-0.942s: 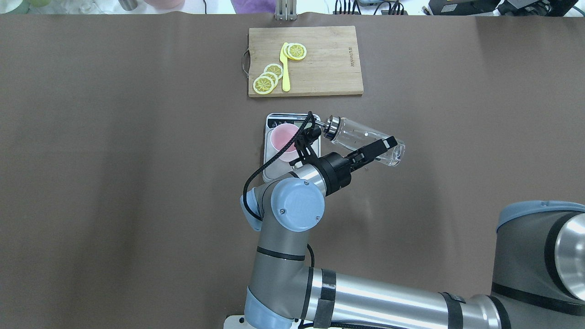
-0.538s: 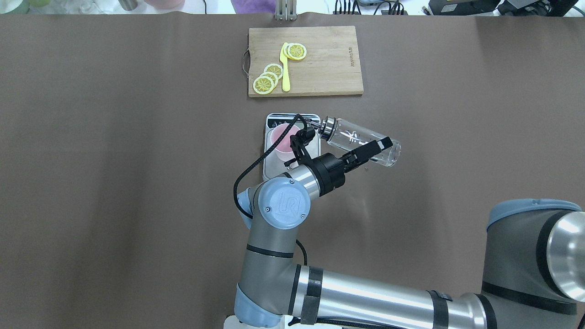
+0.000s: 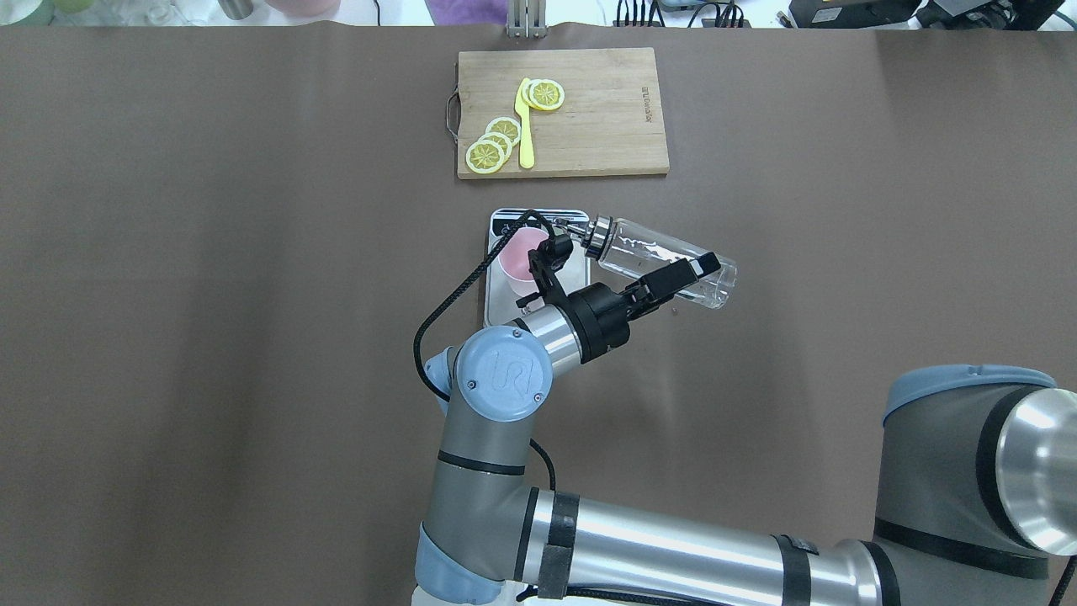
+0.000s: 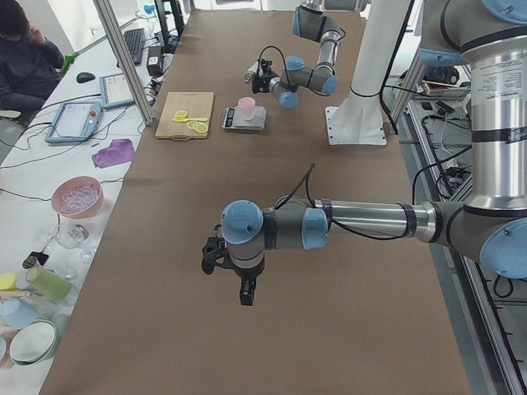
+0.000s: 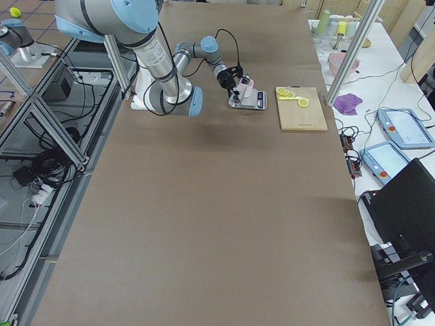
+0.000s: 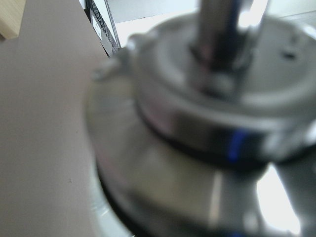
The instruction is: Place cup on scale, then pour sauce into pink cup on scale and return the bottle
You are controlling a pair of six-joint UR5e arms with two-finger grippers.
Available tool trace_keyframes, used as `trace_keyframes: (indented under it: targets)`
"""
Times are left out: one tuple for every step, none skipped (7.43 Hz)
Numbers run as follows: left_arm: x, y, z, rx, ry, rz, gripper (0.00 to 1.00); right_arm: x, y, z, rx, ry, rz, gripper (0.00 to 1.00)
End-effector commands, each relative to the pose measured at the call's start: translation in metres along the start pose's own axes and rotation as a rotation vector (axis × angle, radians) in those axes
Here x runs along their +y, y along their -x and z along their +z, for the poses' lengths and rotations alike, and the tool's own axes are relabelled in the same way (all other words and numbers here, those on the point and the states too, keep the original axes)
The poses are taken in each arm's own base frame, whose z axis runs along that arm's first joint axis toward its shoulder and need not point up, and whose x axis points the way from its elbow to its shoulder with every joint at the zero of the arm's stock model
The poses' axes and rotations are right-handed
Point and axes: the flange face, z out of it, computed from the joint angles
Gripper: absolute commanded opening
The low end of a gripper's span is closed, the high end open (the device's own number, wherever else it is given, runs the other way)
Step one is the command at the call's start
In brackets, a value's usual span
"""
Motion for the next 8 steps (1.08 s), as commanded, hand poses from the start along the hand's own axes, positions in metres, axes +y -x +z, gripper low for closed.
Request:
trace_keyframes:
  targets:
    - [0.0, -0.001, 0.001, 0.0, 0.003, 0.001, 0.98, 0.002, -0.003, 0.002, 0.032, 0.006, -0.019, 0.0]
    - [0.0, 0.0, 0.0, 0.0, 0.002, -0.002, 0.98, 0.004, 0.0, 0.001, 0.039, 0.005, -0.012, 0.0]
    - [0.0, 0.0, 0.0, 0.0, 0.002, -0.002, 0.98, 0.002, 0.002, -0.003, 0.045, 0.005, -0.018, 0.0]
    - [0.0, 0.0, 0.0, 0.0, 0.001, -0.001, 0.98, 0.0, 0.007, -0.004, 0.06, 0.007, -0.029, 0.0]
    - [0.0, 0.0, 0.0, 0.0, 0.001, -0.001, 0.98, -0.001, 0.008, -0.005, 0.065, 0.008, -0.022, 0.0]
    - [0.0, -0.001, 0.001, 0.0, 0.003, 0.002, 0.98, 0.0, 0.009, -0.007, 0.083, 0.013, -0.032, 0.0]
    - [0.002, 0.001, 0.001, 0.001, 0.003, -0.002, 0.98, 0.0, 0.011, -0.007, 0.097, 0.019, -0.034, 0.0]
    - [0.003, 0.0, 0.002, 0.001, 0.005, -0.001, 0.98, 0.001, 0.013, -0.007, 0.104, 0.021, -0.035, 0.0]
